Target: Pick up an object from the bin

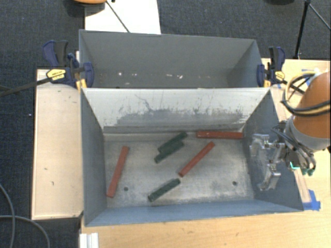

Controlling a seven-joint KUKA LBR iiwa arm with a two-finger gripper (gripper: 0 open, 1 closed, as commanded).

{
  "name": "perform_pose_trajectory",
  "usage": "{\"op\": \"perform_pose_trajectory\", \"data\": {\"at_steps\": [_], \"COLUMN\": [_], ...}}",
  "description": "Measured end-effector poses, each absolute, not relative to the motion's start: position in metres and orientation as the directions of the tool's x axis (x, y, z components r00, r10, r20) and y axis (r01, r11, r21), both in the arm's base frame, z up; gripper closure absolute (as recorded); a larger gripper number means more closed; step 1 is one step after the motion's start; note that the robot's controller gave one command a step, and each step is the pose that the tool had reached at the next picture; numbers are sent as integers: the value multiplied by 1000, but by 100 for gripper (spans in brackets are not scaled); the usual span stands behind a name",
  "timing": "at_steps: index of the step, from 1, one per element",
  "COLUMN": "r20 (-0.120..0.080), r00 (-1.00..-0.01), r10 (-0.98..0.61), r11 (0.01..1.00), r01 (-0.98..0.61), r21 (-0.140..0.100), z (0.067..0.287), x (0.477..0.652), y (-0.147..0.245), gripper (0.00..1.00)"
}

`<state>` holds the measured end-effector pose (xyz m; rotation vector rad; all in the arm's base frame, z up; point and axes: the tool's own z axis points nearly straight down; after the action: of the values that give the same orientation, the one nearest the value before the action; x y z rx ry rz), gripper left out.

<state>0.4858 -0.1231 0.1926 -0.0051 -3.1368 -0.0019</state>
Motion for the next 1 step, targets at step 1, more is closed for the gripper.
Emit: {"op": "perform_pose_trajectory", "data": {"at_steps": [1], "r20": [-2], "r00": [-1000], "r10": [-1], "r11": [1000], "r01": [-1], "r21": [0], "z": [196], "x": [488], "y": [-123], "gripper": [0]}}
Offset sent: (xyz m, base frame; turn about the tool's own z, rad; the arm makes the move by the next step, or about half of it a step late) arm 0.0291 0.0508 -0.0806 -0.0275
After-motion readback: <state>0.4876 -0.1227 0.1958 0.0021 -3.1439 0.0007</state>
